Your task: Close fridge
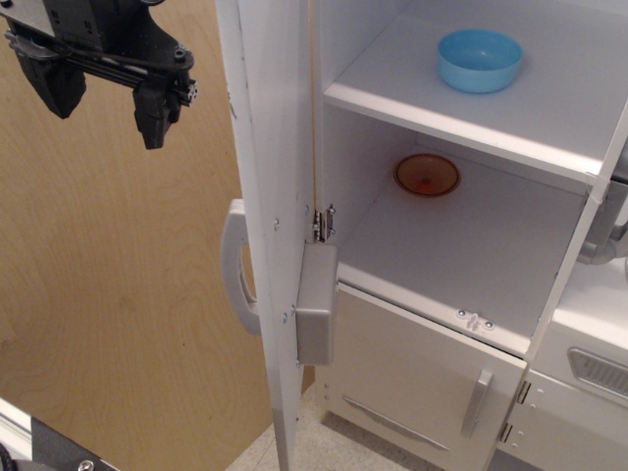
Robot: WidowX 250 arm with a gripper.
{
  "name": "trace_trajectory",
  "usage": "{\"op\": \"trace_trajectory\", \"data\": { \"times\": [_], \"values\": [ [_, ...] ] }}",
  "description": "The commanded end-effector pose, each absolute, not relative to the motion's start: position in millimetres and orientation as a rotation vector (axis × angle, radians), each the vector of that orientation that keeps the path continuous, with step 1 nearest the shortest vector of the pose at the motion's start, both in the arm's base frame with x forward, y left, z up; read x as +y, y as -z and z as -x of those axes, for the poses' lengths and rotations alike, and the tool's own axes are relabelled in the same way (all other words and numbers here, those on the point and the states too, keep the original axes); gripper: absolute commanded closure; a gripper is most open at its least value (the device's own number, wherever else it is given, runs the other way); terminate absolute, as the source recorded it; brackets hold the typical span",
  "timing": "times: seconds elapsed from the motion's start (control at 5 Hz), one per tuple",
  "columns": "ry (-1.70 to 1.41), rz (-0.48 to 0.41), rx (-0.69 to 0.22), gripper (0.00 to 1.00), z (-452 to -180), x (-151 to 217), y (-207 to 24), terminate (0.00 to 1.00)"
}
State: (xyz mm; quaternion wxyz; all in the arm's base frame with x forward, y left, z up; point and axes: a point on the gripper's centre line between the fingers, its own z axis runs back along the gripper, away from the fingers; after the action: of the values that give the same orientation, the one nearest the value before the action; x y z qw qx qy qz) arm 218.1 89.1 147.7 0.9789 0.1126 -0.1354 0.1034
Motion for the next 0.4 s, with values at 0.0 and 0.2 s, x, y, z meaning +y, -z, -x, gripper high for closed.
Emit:
{"op": "trace_trajectory", "data": {
  "times": [0.0, 0.2],
  "values": [
    [-0.208, -0.227, -0.273, 0.0, -218.1, 89.1, -147.7, 0.0],
    [-0.193, -0.287, -0.31, 0.0, -232.8, 75.1, -143.7, 0.0]
  ]
}}
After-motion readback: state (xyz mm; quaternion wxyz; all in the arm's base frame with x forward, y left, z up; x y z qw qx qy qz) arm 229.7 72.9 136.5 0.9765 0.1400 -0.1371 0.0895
